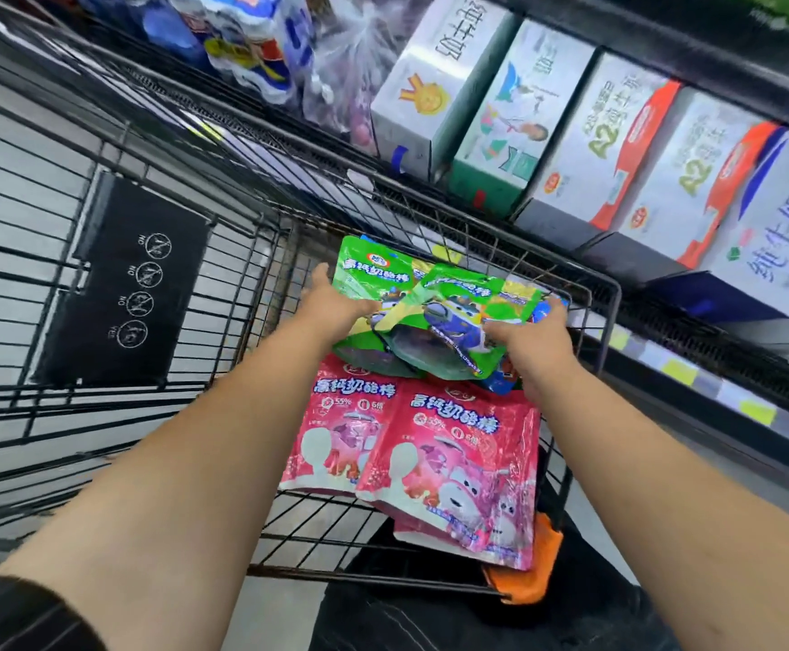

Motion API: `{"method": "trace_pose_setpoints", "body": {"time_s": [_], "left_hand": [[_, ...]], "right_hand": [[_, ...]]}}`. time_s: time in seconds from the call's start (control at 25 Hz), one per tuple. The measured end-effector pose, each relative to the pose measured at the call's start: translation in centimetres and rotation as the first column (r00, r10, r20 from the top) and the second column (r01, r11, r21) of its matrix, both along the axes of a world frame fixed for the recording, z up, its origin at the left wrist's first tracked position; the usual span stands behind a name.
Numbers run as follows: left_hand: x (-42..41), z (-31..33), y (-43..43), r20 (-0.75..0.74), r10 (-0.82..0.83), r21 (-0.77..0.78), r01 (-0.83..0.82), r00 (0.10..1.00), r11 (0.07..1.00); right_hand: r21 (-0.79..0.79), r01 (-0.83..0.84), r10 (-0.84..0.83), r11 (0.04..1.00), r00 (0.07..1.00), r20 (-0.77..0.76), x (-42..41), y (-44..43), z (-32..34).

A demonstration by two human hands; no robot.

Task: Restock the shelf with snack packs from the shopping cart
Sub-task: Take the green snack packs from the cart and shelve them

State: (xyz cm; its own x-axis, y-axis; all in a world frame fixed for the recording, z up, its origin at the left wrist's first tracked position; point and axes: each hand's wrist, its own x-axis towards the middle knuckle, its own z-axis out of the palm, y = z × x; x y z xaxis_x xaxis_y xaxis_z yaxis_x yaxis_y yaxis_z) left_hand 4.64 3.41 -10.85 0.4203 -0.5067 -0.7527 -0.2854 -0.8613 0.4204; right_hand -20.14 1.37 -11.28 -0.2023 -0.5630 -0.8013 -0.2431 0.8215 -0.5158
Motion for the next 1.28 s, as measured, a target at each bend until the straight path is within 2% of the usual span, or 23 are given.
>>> {"method": "trace_pose_setpoints", "body": {"time_s": [0.12,0.2,0.44,0.56,0.68,0.84,1.0,1.16,1.28], "left_hand": [[-0.1,-0.7,-0.2,-0.151,0.197,0.004,-0.199,0.969,0.98],[0.3,-1.1,-0.4,-0.243,0.258,0.046,-0.255,0.935,0.966],[1.3,-1.7,-1.4,-0.378,0.247,0.109,-0.222,0.892,0.969],[1.1,-2.2,-1.6,-0.38,0.218,0.097,-0.195,0.899,0.976],[1.3,-2.5,-1.6,-0.393,0.26,0.118,-0.232,0.882,0.966],[0.9,-2.1,-2.0,-0.442,0.263,0.179,-0.203,0.858,0.963],[-0.4,-1.3,-2.1,-0.471,0.244,0.258,-0.132,0.848,0.957],[-1.3,-0.6,-0.5,-0.45,0.268,0.214,-0.188,0.852,0.959],[-1.1,0.3,1.6,-0.43,0.305,0.188,-0.247,0.849,0.951]], "right_hand": [[0.099,0.232,-0.244,0.968,0.961,0.127,0.5,-0.5,-0.1],[0.189,0.301,-0.335,0.935,0.923,0.188,0.7,-0.9,-0.3],[0.399,0.17,-0.288,0.901,0.922,0.258,2.0,-2.0,-1.4],[0.471,0.158,-0.324,0.868,0.9,0.293,3.2,-2.8,-2.2],[0.51,0.144,-0.317,0.848,0.909,0.272,3.6,-2.8,-3.3],[0.487,0.131,-0.259,0.864,0.943,0.207,2.4,-1.8,-4.0],[0.432,0.128,-0.248,0.893,0.94,0.234,0.4,0.0,-3.1],[0.36,0.155,-0.244,0.92,0.945,0.218,-2.5,1.4,-1.5],[0.305,0.109,-0.202,0.946,0.934,0.294,-3.8,2.2,0.6]]}}
